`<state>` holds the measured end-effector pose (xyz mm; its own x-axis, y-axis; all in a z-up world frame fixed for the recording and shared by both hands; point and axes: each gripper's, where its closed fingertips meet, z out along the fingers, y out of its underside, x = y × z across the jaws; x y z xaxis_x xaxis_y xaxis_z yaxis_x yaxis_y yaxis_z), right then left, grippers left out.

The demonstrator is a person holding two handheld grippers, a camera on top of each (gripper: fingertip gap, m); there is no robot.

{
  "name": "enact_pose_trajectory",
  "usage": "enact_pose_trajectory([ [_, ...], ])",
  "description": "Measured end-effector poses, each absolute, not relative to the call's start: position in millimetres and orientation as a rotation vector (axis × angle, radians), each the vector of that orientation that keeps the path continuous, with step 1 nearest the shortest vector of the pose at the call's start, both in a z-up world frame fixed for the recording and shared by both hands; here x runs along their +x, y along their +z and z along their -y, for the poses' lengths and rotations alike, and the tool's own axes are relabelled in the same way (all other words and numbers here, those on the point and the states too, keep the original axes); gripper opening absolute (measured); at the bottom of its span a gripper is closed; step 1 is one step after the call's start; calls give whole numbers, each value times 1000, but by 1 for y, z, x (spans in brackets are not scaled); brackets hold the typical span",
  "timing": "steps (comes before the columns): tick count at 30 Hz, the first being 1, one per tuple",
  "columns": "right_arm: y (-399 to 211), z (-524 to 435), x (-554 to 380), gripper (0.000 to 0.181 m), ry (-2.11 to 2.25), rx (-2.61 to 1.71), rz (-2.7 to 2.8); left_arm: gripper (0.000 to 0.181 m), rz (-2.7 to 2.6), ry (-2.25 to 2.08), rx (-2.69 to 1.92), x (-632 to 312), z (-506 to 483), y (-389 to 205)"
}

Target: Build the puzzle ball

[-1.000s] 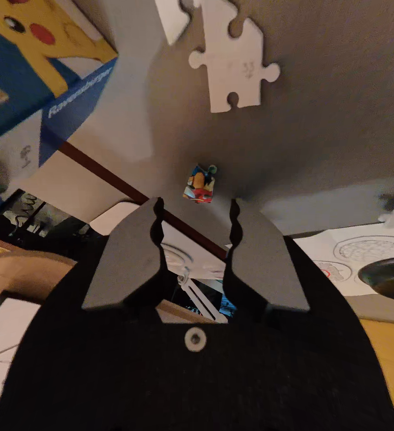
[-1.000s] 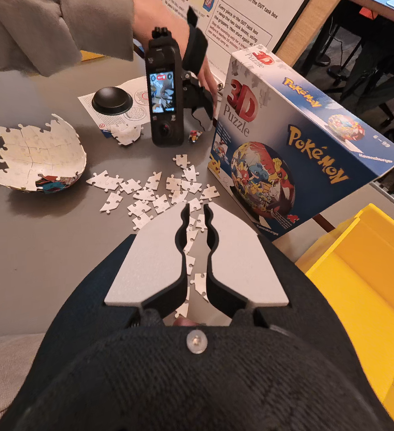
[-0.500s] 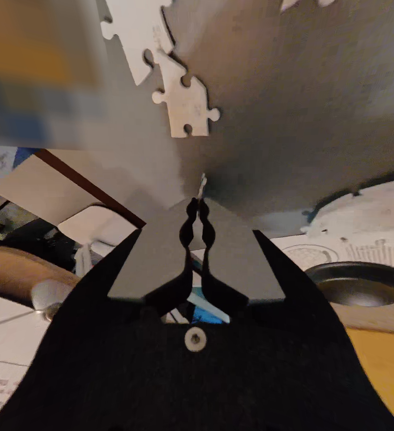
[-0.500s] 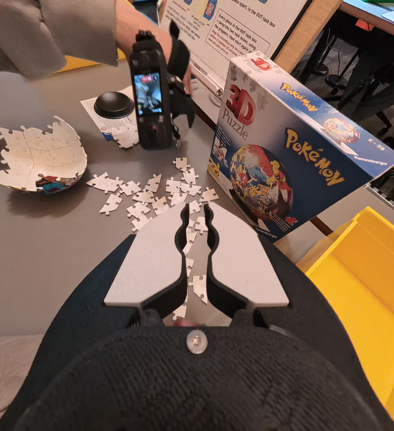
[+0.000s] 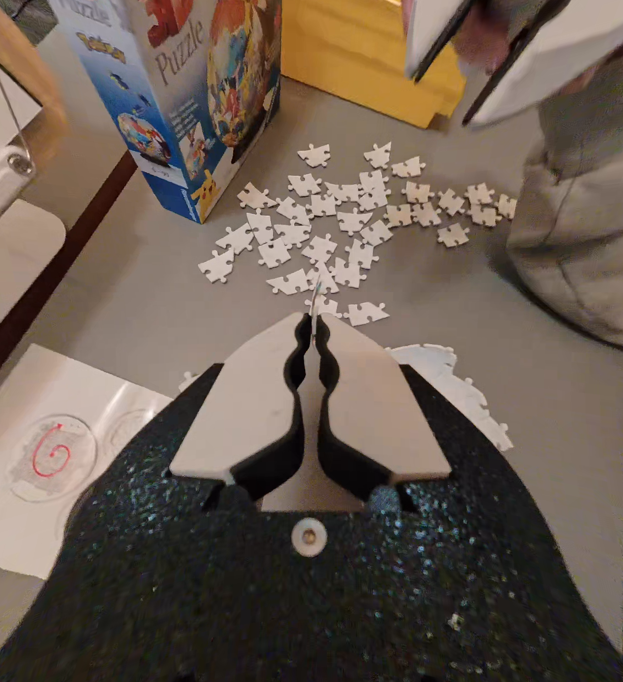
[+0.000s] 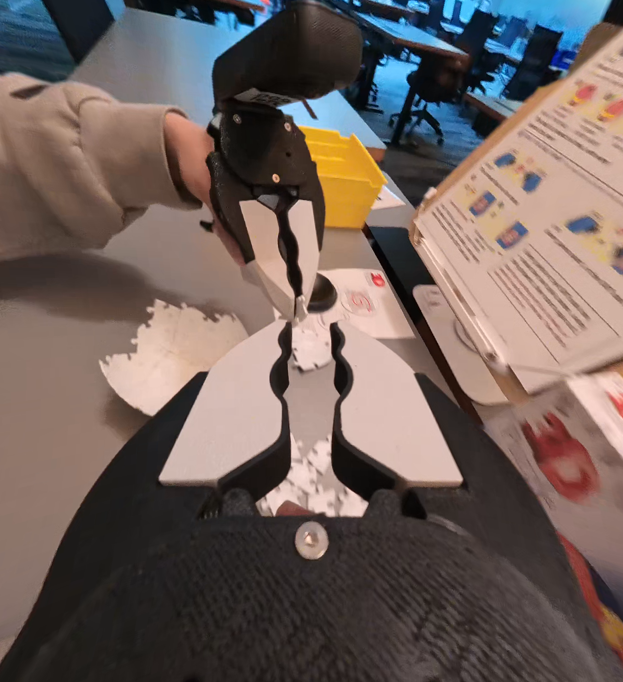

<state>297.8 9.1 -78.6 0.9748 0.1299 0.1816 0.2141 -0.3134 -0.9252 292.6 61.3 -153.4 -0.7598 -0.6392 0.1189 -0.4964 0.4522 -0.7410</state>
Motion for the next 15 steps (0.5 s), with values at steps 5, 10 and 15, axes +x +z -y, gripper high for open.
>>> enact_pose_trajectory([
  [5,-101,-49,264,22,27,-1928,357,1,-2451,-1276,-1039,258,-62,-140],
  [10,-121,-62,239,17,57,-1969,423,1,-2465,-1246,-913,240,-57,-138],
  [15,-129,-60,234,3,-22,-1975,391,2,-2472,-1199,-820,238,-52,-145],
])
